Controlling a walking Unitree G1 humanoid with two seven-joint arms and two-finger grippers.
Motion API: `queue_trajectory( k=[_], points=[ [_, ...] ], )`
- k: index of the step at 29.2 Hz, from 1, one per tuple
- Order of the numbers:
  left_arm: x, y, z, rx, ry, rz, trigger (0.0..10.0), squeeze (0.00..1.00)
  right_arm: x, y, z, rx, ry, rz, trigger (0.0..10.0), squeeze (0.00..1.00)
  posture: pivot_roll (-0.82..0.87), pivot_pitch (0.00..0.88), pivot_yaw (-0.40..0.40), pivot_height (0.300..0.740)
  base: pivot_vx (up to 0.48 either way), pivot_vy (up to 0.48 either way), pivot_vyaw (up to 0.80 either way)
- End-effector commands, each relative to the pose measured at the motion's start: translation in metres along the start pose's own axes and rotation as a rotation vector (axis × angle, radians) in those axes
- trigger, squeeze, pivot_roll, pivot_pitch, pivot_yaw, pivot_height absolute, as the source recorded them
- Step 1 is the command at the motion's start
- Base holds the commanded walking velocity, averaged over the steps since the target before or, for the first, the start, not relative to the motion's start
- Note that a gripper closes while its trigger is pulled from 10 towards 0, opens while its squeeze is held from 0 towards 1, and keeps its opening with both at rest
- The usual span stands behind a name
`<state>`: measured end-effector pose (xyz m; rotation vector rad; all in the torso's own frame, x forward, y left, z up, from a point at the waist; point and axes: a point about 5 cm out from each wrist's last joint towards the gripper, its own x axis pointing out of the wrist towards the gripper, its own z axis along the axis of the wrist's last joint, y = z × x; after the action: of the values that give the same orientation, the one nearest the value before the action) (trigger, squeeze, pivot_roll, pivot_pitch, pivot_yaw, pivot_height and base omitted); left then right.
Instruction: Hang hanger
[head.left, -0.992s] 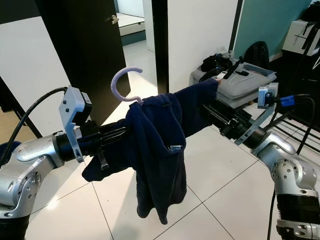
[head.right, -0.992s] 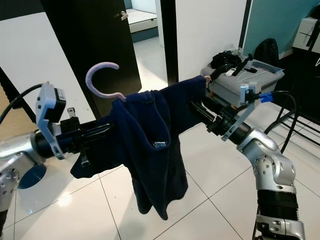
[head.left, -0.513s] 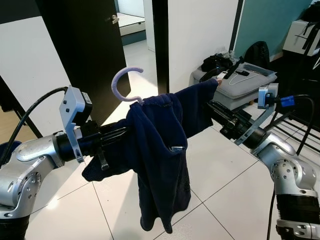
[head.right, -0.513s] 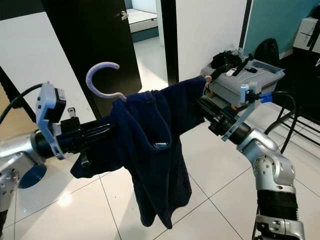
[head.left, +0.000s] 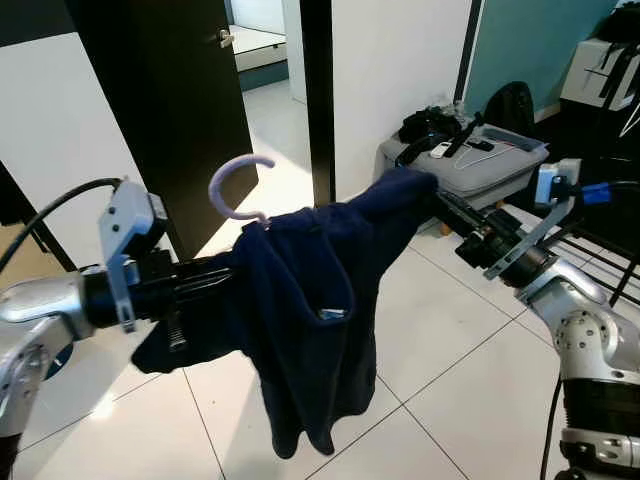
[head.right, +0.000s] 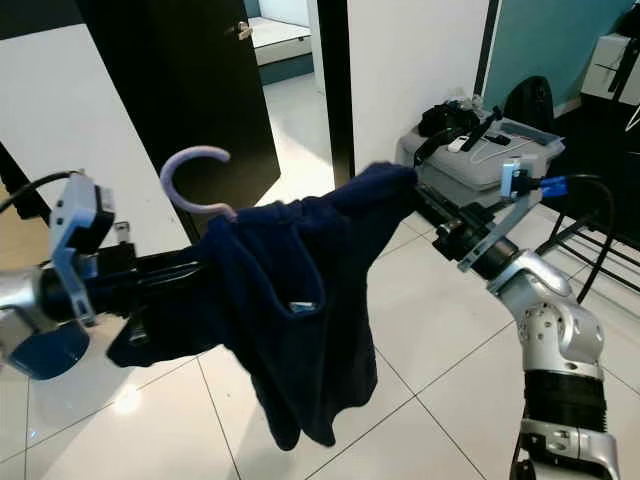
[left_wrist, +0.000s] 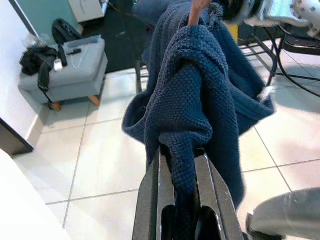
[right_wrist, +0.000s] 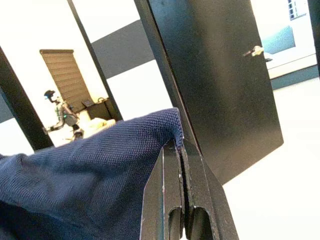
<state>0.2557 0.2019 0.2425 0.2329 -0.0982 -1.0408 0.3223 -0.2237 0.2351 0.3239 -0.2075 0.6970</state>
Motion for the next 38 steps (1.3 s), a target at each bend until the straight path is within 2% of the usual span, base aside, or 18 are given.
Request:
queue_trajectory(
  k=[1,12,25,30,33,34,36,37,38],
  points=[
    [-0.007,0.004,0.005,0.036,0.009,0.022,10.0,0.0,0.001,-0.001,0.002,-0.004,-0.013,-0.003,0.0,0.0,-0.06,0.0,0.064,0.74,0.0,0.0,0.0],
    [-0.002,0.006,0.007,0.031,-0.042,0.054,10.0,0.0,0.002,-0.001,-0.008,-0.014,0.03,-0.02,0.0,0.0,-0.07,0.0,0.062,0.74,0.0,0.0,0.0],
    [-0.005,0.01,0.009,0.039,-0.043,0.068,10.0,0.0,-0.005,-0.03,0.004,-0.032,-0.042,-0.264,0.0,0.0,-0.06,0.0,0.066,0.74,0.0,0.0,0.0],
    [-0.004,0.009,0.01,0.04,-0.044,0.067,10.0,0.0,-0.006,-0.034,0.004,-0.031,-0.044,-0.293,0.0,0.0,-0.06,0.0,0.066,0.74,0.0,0.0,0.0],
    [-0.003,0.009,0.01,0.039,-0.047,0.064,10.0,0.0,-0.004,-0.029,-0.007,-0.041,0.019,-0.258,0.0,0.0,-0.06,0.0,0.067,0.74,0.0,0.0,0.0],
    [-0.003,0.008,0.009,0.038,-0.048,0.062,10.0,0.0,-0.003,-0.027,-0.012,-0.042,0.056,-0.249,10.0,0.0,-0.06,0.0,0.067,0.74,0.0,0.0,0.0],
    [-0.002,0.008,0.009,0.037,-0.049,0.061,10.0,0.0,-0.003,-0.026,-0.017,-0.032,0.083,-0.239,10.0,0.0,-0.06,0.0,0.067,0.74,0.0,0.0,0.0],
    [-0.002,0.008,0.009,0.037,-0.05,0.061,10.0,0.0,-0.003,-0.025,-0.02,-0.024,0.098,-0.233,10.0,0.14,-0.06,0.0,0.067,0.74,0.0,0.0,0.0],
    [-0.002,0.008,0.009,0.037,-0.05,0.061,10.0,0.0,-0.003,-0.025,-0.02,-0.024,0.098,-0.233,10.0,0.14,-0.06,0.0,0.067,0.74,0.0,0.0,0.0]
  ],
)
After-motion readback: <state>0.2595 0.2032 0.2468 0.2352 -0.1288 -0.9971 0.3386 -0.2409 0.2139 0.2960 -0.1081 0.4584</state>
